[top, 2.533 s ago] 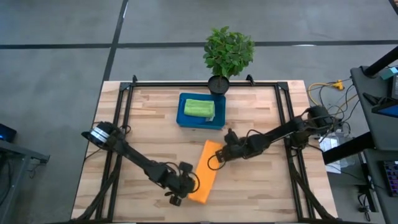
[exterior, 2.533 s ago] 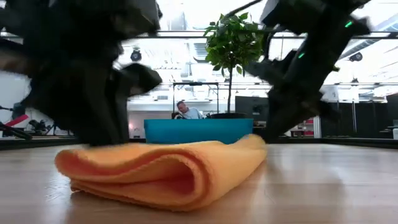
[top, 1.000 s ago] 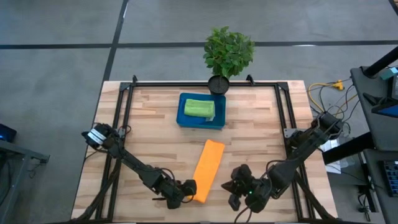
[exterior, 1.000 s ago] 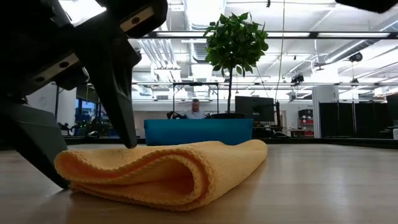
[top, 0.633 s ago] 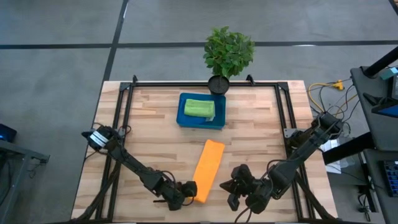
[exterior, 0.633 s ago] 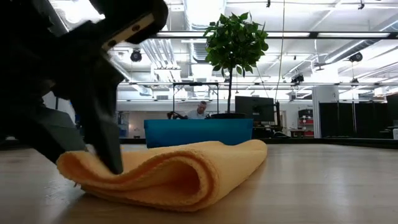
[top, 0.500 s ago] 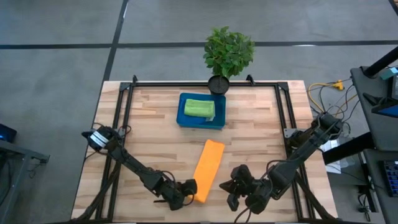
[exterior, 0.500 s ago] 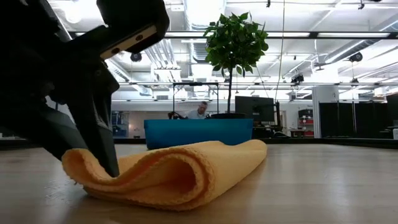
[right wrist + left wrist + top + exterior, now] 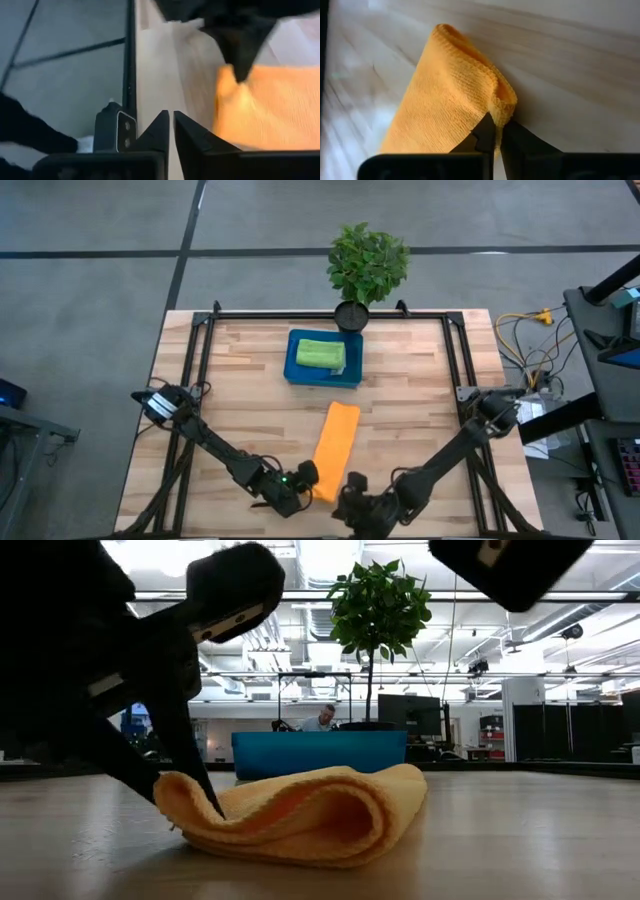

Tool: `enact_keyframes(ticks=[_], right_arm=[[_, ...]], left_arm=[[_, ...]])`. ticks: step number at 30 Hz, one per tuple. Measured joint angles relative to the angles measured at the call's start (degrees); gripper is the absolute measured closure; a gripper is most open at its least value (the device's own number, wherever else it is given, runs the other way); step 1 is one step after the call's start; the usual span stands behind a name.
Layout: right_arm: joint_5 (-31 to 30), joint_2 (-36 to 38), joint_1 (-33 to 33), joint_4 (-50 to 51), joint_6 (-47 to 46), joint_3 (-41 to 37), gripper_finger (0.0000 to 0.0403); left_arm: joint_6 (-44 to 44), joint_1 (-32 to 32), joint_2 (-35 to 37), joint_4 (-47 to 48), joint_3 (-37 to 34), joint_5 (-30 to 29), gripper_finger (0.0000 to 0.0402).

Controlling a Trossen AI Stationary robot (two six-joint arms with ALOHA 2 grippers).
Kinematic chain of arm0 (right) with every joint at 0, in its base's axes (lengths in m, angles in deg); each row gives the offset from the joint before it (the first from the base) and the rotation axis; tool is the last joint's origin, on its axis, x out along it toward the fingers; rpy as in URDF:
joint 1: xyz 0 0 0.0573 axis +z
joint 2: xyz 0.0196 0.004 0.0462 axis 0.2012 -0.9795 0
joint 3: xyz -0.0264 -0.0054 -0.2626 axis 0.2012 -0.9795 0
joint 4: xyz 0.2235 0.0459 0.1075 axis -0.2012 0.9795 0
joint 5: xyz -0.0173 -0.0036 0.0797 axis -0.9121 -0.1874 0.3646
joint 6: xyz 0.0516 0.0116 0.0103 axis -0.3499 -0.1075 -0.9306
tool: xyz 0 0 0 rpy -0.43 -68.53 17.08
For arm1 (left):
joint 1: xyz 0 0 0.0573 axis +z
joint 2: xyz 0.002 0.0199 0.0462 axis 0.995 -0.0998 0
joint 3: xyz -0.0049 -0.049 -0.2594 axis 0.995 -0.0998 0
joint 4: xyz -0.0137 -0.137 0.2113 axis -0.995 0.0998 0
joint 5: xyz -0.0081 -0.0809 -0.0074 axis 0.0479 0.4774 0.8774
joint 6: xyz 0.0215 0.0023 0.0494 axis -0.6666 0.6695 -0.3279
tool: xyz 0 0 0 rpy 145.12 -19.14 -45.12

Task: Fold microfiber towels
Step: Fold the yellow microfiber towel

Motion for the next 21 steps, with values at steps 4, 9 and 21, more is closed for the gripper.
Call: enact_keyframes(ticks=[4,9,21], right_arm=[[0.1,-2.6,0.1,0.9,7.6,2.4,0.0347],[-0.3,-4.4,-0.2,5.7,16.3,4.2,0.0279],[-12.3,-4.4,-4.9,12.9,-7.9,4.0,0.0307]], left_arm=[[7.2,0.3,1.5,-0.4,-0.2,3.1,0.0401],[9.8,0.5,2.2,-1.2,-0.2,11.1,0.0401],[15.5,0.5,2.7,-1.9,-0.5,18.2,0.0402]])
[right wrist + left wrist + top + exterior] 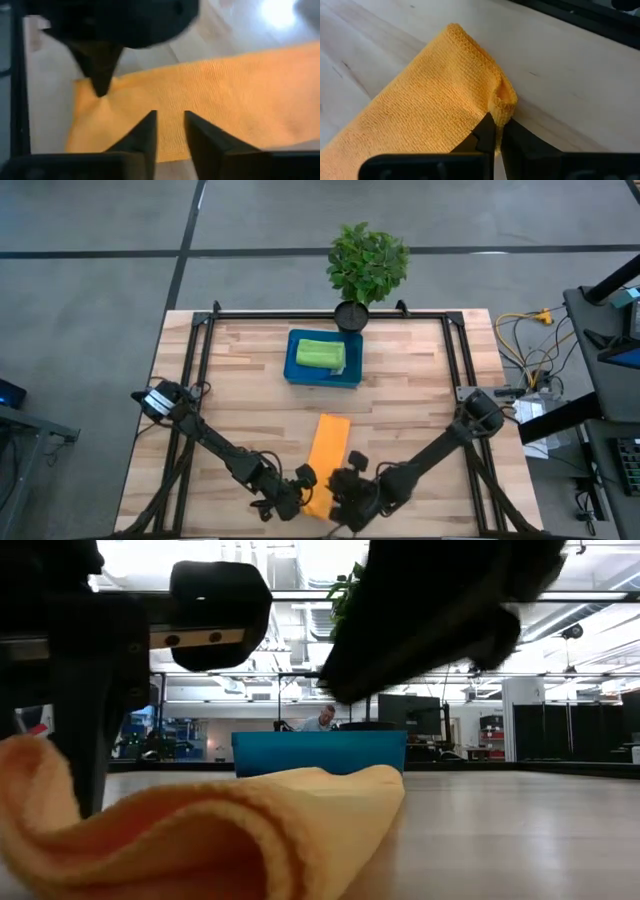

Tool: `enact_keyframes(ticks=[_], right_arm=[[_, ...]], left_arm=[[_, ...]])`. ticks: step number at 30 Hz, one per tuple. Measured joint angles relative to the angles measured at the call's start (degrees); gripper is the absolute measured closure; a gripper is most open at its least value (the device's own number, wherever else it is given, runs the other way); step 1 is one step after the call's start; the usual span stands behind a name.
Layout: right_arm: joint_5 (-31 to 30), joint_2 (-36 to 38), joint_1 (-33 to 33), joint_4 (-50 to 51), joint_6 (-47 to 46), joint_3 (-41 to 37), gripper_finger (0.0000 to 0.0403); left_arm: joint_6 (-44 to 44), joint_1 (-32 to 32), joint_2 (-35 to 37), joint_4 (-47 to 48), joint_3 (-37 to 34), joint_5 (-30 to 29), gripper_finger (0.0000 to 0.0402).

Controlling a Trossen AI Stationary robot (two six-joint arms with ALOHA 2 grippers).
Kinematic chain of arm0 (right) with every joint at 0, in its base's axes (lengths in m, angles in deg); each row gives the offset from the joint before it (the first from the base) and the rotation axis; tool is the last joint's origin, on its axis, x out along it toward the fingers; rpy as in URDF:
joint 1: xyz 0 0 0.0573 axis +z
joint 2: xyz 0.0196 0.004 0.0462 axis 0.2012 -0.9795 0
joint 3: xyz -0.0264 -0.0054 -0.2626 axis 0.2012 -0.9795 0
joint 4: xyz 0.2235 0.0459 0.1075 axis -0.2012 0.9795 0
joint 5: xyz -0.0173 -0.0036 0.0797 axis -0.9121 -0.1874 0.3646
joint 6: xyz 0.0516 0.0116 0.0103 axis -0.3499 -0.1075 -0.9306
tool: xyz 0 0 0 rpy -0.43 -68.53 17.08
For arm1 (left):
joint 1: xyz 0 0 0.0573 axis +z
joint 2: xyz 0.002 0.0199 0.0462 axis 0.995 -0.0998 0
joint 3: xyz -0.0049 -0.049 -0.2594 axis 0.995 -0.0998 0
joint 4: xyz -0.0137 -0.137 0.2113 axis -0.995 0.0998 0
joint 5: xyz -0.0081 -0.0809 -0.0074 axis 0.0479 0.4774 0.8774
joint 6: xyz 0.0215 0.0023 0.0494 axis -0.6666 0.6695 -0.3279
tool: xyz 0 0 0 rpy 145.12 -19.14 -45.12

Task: Fold microfiber towels
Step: Fold the yellow microfiber towel

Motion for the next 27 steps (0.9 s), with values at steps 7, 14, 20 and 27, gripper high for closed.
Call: enact_keyframes(ticks=[7,14,20,27], right_arm=[[4.1,-0.8,-4.0,-6.4,-7.8,-4.2,0.0391],[4.8,-0.8,-5.3,-11.4,-15.9,-10.4,0.0394],[8.2,-0.8,-5.3,-17.9,-19.4,-14.0,0.0395],[15.6,-0.8,-5.2,-24.6,-14.0,-14.5,0.0395]], left_arm=[[0.7,0.4,1.7,-0.8,-1.0,0.4,0.0402],[5.2,1.9,7.3,-6.5,-6.3,1.2,0.0402],[9.8,2.4,14.2,-11.7,-12.8,1.1,0.0402],[13.9,3.1,23.4,-17.9,-19.8,-0.5,0.0401]])
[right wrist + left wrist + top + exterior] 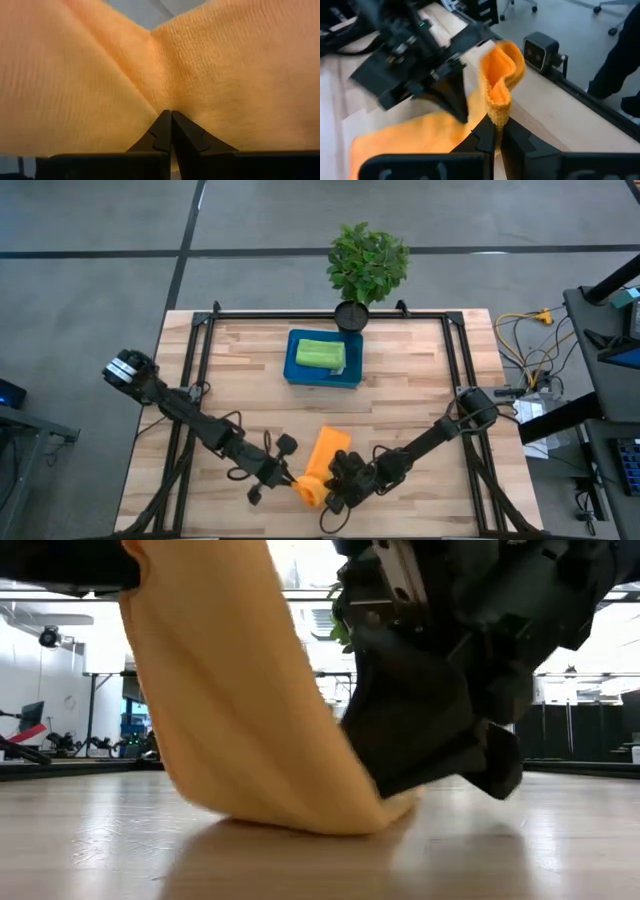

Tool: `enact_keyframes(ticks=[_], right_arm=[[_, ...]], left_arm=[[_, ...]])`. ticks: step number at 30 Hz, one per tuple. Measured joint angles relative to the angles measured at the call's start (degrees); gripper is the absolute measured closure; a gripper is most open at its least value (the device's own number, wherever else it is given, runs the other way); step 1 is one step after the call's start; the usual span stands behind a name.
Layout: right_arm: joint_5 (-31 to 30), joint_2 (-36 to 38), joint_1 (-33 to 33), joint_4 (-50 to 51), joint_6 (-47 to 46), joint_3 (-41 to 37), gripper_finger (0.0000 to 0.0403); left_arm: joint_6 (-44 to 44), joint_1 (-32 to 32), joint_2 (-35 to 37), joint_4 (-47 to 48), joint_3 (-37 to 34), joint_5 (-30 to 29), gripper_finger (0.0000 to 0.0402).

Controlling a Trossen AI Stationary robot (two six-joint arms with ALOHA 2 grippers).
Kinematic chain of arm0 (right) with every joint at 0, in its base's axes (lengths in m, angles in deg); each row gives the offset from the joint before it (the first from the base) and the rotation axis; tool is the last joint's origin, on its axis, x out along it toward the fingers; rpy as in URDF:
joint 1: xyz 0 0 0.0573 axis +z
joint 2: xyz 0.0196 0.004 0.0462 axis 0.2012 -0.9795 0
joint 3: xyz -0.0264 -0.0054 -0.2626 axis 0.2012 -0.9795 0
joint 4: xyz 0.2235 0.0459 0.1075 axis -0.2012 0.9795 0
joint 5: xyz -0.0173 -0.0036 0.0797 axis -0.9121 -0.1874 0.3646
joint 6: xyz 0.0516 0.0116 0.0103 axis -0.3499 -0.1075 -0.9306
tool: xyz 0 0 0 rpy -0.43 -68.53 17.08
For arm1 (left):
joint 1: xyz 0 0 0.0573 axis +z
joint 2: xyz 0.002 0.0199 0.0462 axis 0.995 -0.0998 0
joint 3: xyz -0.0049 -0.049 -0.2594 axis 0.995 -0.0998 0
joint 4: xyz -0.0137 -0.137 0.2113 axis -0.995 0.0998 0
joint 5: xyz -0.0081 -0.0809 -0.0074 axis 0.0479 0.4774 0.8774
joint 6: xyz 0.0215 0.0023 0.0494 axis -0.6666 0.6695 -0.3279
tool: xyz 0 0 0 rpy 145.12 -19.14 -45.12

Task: Fold microfiber towels
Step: Fold the yellow microfiber towel

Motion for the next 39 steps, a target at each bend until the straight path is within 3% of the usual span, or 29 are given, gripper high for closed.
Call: enact_keyframes(ticks=[11,19,27,31,39], right_arm=[[-10.0,3.0,1.2,7.0,-5.1,-0.3,0.0395],[-7.6,2.3,0.5,6.3,-4.7,-1.1,0.0395],[-4.8,1.3,0.4,3.3,-2.3,-1.0,0.0395],[-4.8,1.3,0.8,3.2,-0.7,-1.1,0.0395],[-4.6,1.3,1.0,3.0,0.4,-1.1,0.0395]], left_arm=[[2.6,0.9,3.3,-1.1,-1.8,0.2,0.0401],[2.6,2.3,3.2,-2.3,-1.6,0.2,0.0401],[5.7,8.2,3.0,-2.1,-1.8,-1.0,0.0401],[10.1,12.2,1.5,-2.1,-1.8,-1.0,0.0401],[10.2,15.6,-4.9,-2.7,-0.7,3.2,0.0401]])
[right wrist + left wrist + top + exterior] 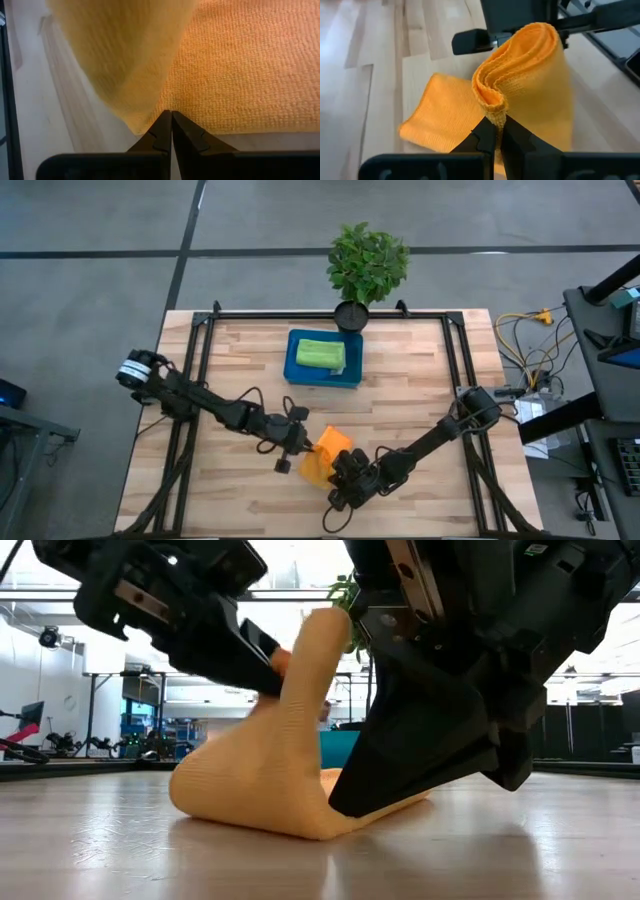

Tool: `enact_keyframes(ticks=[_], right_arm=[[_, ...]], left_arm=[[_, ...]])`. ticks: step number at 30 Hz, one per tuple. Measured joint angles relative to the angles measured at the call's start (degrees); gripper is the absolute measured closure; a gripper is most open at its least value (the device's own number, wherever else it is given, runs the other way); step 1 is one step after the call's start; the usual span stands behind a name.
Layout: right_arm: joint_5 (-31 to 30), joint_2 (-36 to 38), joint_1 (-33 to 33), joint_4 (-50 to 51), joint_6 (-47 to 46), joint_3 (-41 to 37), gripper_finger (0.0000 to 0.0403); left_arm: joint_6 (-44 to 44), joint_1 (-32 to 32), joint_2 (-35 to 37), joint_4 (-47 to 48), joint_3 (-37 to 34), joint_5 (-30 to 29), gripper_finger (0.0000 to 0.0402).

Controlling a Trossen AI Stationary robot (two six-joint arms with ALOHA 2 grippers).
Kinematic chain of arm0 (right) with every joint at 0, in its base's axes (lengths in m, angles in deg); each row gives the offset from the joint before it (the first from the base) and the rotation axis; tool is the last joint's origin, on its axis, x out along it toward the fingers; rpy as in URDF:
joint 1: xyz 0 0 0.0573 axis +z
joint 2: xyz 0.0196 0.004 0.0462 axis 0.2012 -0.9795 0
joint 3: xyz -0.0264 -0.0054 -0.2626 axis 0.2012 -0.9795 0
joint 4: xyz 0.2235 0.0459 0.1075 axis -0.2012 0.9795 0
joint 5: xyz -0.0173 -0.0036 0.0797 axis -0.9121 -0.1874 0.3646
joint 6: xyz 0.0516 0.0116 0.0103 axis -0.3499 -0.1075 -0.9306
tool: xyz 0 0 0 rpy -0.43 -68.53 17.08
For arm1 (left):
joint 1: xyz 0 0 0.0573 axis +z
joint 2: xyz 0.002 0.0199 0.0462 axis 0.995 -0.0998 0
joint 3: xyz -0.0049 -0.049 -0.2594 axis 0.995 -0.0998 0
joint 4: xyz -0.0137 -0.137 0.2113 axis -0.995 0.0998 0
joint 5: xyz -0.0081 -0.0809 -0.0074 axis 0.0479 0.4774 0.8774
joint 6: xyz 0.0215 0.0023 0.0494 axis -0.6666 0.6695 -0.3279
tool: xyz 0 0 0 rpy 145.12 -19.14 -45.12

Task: Fold microfiber towels
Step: Fold the yellow microfiber towel

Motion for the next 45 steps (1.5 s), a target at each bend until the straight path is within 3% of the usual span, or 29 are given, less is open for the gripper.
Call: enact_keyframes(ticks=[9,27,34,45], right_arm=[[-0.2,0.0,0.7,0.0,0.5,0.0,0.0395],[-0.2,0.0,1.6,0.0,1.4,0.0,0.0394],[0.2,0.0,1.5,0.4,1.8,0.1,0.0394],[1.8,0.0,1.8,1.1,0.9,0.5,0.0394]], left_arm=[[-0.1,0.9,-5.6,-4.3,1.4,-3.3,0.0401],[-0.1,3.7,-6.0,-9.3,2.5,-4.3,0.0401],[1.2,3.8,-12.0,-6.2,8.8,-1.5,0.0401],[0.9,4.3,-18.4,-0.5,17.7,-1.7,0.0401]])
